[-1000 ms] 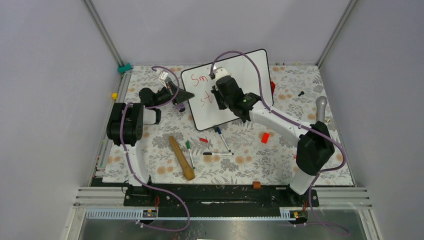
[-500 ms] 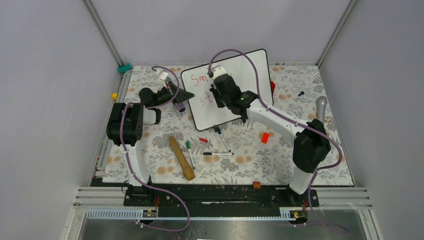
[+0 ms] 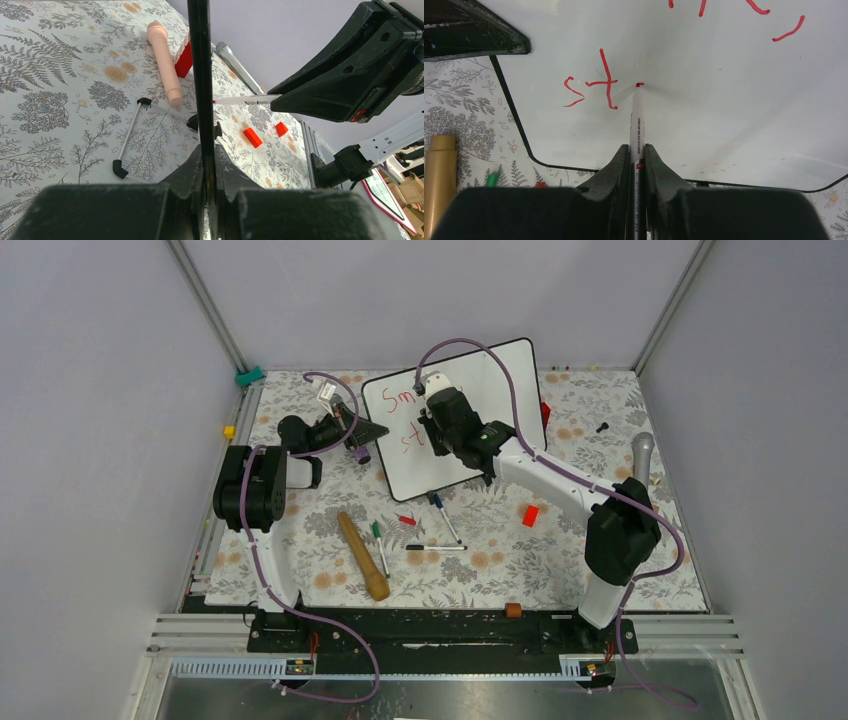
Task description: Write a sentence on the whiteboard
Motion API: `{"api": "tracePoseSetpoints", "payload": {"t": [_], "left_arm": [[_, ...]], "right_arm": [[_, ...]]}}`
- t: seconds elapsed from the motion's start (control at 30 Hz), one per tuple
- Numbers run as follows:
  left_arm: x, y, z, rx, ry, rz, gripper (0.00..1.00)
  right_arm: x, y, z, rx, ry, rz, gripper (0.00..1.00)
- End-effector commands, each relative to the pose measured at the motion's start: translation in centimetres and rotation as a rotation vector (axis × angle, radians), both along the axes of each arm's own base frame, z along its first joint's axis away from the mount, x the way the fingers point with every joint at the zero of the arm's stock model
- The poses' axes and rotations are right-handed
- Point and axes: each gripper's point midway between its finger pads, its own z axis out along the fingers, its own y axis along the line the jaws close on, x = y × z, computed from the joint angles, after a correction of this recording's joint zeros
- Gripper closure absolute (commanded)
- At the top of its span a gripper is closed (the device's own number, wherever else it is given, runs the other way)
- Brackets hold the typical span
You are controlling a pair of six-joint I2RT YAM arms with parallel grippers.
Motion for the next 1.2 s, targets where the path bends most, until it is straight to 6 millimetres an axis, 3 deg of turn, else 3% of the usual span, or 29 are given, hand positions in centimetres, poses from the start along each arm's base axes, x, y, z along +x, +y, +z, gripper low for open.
{"api": "tracePoseSetpoints", "payload": {"t": [0.0,0.53,1.17], "left_arm": [[-1.6,-0.7,0.4,0.066,-0.2,-0.099,1.0],[-1.7,-0.7,0.4,0.067,-0.203,-0.098,1.0],[-1.7,-0.7,0.5,0.067,-0.204,-0.099,1.0]], "right_arm": [[0.3,0.7,0.5,0.012,0.0,0.037,1.0],[-0.1,-0.8,-1.2,-0.075,0.036,0.014,1.0],[1.8,-0.8,1.0,-0.055,-0.021,-0.04,1.0]]}}
